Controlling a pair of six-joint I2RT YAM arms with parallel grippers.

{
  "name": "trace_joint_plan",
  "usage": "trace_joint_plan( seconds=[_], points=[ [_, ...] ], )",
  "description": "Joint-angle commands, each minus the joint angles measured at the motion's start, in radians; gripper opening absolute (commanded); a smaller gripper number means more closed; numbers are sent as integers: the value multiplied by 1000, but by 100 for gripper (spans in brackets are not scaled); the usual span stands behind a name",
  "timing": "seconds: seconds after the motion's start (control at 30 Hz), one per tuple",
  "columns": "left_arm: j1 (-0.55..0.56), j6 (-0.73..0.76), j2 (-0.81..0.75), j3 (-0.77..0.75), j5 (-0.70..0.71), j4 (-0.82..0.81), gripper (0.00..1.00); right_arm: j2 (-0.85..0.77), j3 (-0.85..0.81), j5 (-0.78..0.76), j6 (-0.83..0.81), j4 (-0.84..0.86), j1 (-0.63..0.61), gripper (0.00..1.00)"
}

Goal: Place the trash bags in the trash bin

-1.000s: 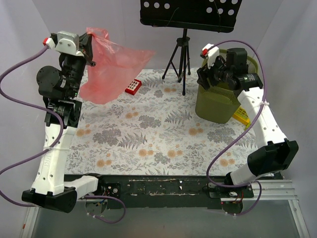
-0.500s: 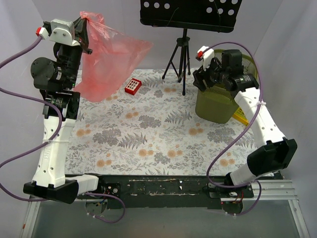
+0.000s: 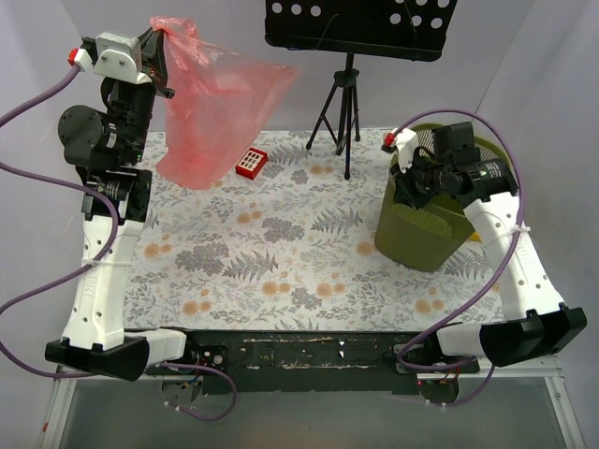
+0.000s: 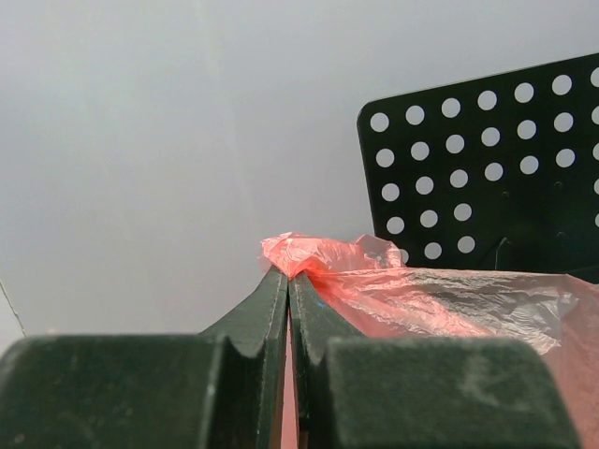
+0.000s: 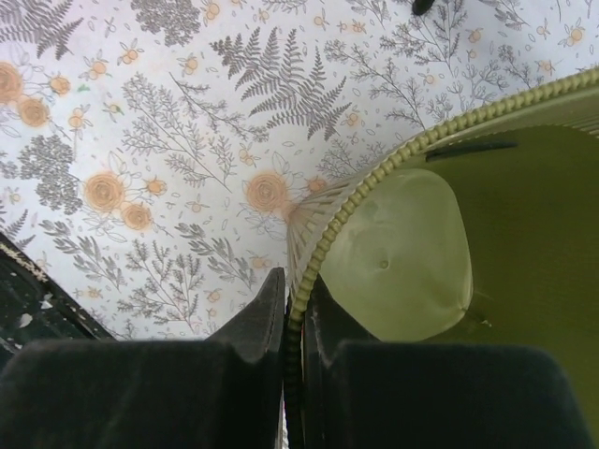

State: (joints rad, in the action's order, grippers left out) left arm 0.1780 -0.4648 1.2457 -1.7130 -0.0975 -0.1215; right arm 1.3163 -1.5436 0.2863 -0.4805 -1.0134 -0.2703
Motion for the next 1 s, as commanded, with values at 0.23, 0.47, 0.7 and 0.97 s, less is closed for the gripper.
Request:
trace_joint_plan(
  seconds=[0.23, 0.47, 0.7, 0.97],
  points=[
    [-2, 11, 35, -111, 4, -20, 0, -55, -53, 195, -21, 39, -180, 1],
    [-3, -64, 136, -359, 19, 3, 0, 63, -151, 125, -157, 127, -429, 1],
    [-2, -241, 287, -660, -83, 22, 0, 144, -144, 119, -289, 183, -645, 1],
    [14, -460, 317, -671, -166, -10, 0, 132, -164, -17, -224, 222, -685, 56]
  ],
)
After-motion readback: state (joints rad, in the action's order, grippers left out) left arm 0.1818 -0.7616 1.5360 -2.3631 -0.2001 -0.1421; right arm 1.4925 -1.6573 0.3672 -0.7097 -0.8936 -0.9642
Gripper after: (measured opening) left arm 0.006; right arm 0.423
